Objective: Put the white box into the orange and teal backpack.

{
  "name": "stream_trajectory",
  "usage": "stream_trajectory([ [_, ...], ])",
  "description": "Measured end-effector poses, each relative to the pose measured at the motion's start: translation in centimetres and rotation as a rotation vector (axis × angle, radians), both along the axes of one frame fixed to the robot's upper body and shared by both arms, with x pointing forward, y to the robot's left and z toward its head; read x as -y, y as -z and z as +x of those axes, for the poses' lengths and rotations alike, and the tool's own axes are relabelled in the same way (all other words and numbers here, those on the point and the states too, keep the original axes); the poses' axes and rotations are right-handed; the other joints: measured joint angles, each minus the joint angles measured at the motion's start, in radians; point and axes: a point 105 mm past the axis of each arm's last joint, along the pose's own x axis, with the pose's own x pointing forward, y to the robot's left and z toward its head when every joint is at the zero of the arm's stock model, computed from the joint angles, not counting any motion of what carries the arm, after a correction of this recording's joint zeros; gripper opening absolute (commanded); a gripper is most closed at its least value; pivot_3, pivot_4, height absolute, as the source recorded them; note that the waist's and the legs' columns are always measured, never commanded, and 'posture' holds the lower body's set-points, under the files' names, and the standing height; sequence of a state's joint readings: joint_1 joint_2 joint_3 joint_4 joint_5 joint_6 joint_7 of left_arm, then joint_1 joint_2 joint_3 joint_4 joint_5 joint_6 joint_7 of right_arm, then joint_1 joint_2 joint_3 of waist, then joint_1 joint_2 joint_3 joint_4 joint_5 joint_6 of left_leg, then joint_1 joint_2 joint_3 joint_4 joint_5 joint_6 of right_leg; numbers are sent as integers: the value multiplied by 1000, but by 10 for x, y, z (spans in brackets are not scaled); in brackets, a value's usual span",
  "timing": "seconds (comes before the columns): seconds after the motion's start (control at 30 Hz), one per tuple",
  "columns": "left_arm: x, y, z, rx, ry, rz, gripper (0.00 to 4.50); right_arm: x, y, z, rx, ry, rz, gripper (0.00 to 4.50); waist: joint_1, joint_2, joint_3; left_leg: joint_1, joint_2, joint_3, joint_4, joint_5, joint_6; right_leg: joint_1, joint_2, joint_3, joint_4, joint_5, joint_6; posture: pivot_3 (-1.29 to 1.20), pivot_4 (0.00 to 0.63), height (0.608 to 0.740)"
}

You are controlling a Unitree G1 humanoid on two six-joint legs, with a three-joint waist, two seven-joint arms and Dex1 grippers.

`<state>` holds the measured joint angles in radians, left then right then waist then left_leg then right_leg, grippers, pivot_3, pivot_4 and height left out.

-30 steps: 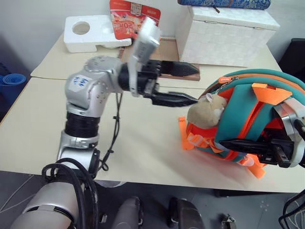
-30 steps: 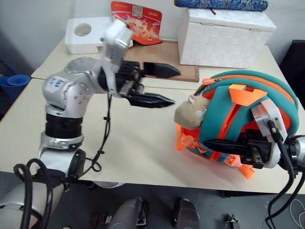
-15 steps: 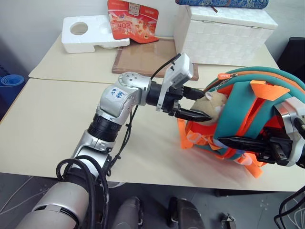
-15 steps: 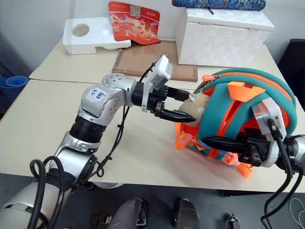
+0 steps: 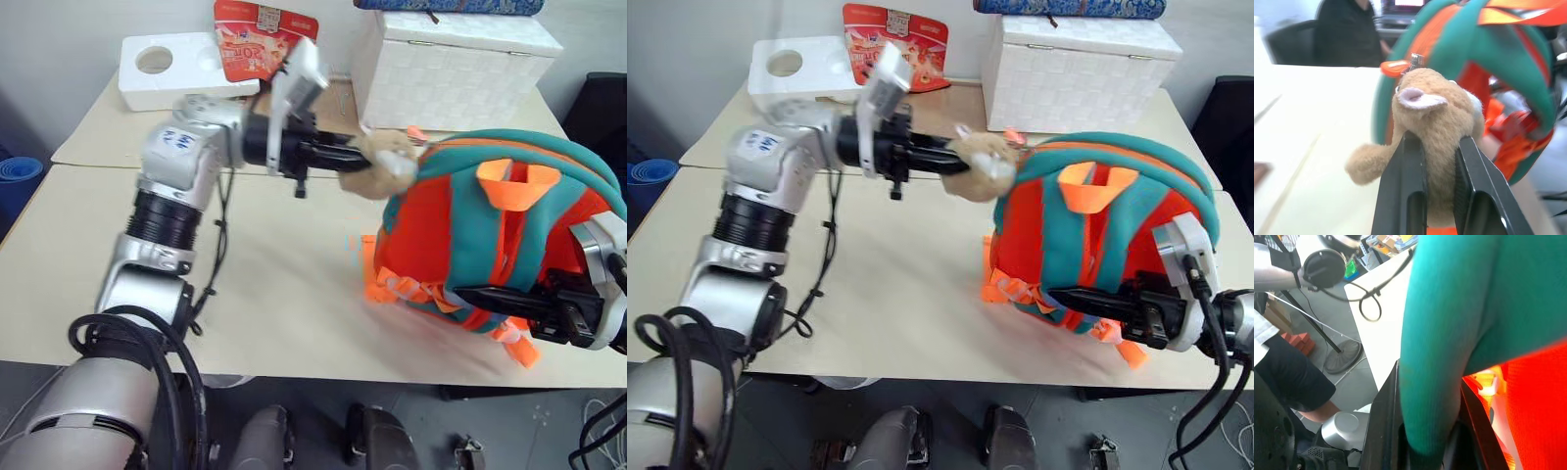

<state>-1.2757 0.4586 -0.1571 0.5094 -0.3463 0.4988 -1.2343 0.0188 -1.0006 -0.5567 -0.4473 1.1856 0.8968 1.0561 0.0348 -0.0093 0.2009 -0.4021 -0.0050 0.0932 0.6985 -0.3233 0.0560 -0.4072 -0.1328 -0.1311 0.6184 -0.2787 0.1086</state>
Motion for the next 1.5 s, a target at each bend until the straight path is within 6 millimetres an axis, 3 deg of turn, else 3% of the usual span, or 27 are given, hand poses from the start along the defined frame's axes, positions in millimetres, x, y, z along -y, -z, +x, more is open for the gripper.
stream_trajectory([
  [0.17, -21, 17, 24, 66, -83, 83, 424, 4, -3, 0, -2, -1, 12, 0, 0, 0, 0, -1, 0, 0, 0, 0, 0, 0, 0, 0, 0, 0, 0, 0, 150, 740],
  [0.3, -27, 67, 25, 165, -61, 270, 424, 4, -3, 2, 7, 3, 5, 0, 0, 0, 0, -1, 0, 0, 0, 0, 0, -1, -1, 0, 0, 0, 0, 0, 150, 740],
  [0.37, -20, 101, 19, 138, -15, 314, 424, 6, -4, 4, 14, 15, 5, 0, -2, 0, 0, -1, 0, 0, 1, 0, 1, -1, -1, 0, 1, 0, 0, 0, 150, 740],
  [0.43, -7, 122, 16, 120, 8, 334, 424, 7, -6, 7, 21, 25, 9, 0, 1, 0, 0, -3, 0, 0, 2, 0, 1, -2, -1, 0, 1, 0, 0, 0, 150, 740],
  [0.6, 15, 119, 18, 206, -7, 323, 424, 11, -6, 11, 33, 50, 1, 0, 5, 0, 0, -3, 0, 0, 2, 0, 1, -2, -2, 0, 1, 0, 0, 0, 150, 740],
  [0.77, 39, 136, 7, 184, 31, 297, 424, 9, -1, 24, 97, 99, -39, 0, 6, 0, 0, -2, 0, 0, 2, 0, 1, -2, -1, 0, 1, 0, 0, 0, 150, 740],
  [0.8, 38, 137, 7, 175, 25, 295, 417, 10, 1, 27, 102, 114, -56, 325, 7, 0, 0, -2, 0, 0, 2, 0, 1, -2, -1, 0, 1, 0, 0, 0, 150, 740],
  [0.87, 32, 135, 6, 127, 4, 276, 1005, 15, 4, 37, 100, 151, -79, 992, 4, 0, 0, -3, 0, 1, 2, 0, 1, -2, -2, 0, 1, 0, 0, 0, 150, 740],
  [1.0, 6, 122, 3, 24, -39, 211, 2202, 30, 4, 44, 85, 177, -159, 2297, -3, 1, 0, -3, 0, 0, 1, 0, 1, -3, -1, 0, 1, 0, 0, 0, 150, 740],
  [1.17, -52, 98, -11, -97, -95, 107, 3640, 62, -6, 21, 13, 89, -304, 3915, -10, 1, 0, -2, 0, 0, 1, 0, 1, -2, -1, -1, 1, 0, 0, 0, 150, 740],
  [1.23, -75, 85, -27, -179, -79, 35, 4245, 79, -23, 15, 2, 89, -290, 4495, -11, 1, 0, -2, 0, 0, 2, 0, 1, -1, -1, 0, 1, 0, 0, 0, 150, 740],
  [1.27, -84, 81, -31, -194, -87, 16, 4477, 86, -29, 14, 7, 111, -290, 4500, -12, 1, 0, -2, 0, 0, 2, 0, 1, -1, -1, 0, 1, 0, 0, 0, 150, 740],
  [1.37, -122, 64, -41, -216, -186, -21, 4477, 119, -47, 7, 13, 229, -285, 4500, -12, 1, 0, 0, 1, -1, 1, 0, 1, 0, -1, 3, 1, 0, -1, 0, 150, 740],
  [1.5, -157, 53, -53, -223, -313, -72, 4477, 145, -36, -3, -7, 353, -242, 4500, -7, 1, 0, -1, 1, -2, 1, -1, 0, 1, -2, 5, -1, 0, -1, 0, 150, 740],
])
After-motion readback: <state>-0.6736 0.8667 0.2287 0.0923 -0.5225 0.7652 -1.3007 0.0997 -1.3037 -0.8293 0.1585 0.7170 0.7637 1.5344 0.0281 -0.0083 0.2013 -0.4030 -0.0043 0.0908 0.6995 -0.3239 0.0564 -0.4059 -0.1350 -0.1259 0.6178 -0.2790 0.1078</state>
